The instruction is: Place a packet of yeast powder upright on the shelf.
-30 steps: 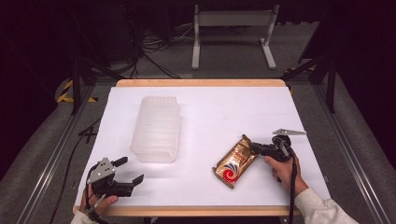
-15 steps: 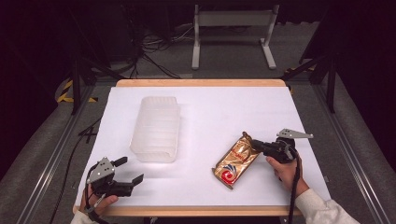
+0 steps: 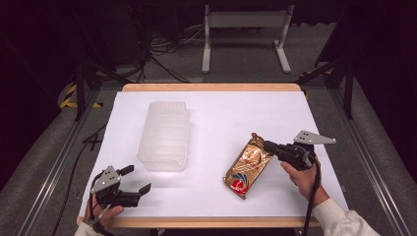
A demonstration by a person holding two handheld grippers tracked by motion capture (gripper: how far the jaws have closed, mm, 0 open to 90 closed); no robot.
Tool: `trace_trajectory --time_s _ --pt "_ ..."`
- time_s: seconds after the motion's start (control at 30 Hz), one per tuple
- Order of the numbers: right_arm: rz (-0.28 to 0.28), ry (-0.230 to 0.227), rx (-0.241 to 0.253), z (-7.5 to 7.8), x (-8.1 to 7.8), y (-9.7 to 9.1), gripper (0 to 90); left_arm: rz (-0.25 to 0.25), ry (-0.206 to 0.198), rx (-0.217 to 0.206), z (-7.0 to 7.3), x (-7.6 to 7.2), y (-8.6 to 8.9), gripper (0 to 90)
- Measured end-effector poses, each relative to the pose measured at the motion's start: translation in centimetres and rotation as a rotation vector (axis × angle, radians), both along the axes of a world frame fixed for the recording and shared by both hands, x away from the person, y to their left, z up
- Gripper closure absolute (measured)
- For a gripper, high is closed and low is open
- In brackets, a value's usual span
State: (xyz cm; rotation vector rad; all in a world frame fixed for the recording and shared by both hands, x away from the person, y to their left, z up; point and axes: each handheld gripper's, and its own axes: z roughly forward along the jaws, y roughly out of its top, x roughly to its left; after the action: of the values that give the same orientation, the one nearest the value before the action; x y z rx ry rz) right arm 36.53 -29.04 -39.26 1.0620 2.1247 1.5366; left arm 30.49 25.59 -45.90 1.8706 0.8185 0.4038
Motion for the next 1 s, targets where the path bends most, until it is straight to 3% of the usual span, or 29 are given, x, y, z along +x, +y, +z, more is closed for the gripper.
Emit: trace_trajectory --time_s 0.47,1.0 --pt "0.034 -0.085 -0.004 2.5 -1.2 0.5 88.1 0.001 0.009 0.008 0.0 0.1 -0.1 7.7" --pt "0.095 -0.139 -0.039 4.5 -2.1 1.5 88.0 0.004 0.013 0.003 0.0 0.1 -0.1 7.7"
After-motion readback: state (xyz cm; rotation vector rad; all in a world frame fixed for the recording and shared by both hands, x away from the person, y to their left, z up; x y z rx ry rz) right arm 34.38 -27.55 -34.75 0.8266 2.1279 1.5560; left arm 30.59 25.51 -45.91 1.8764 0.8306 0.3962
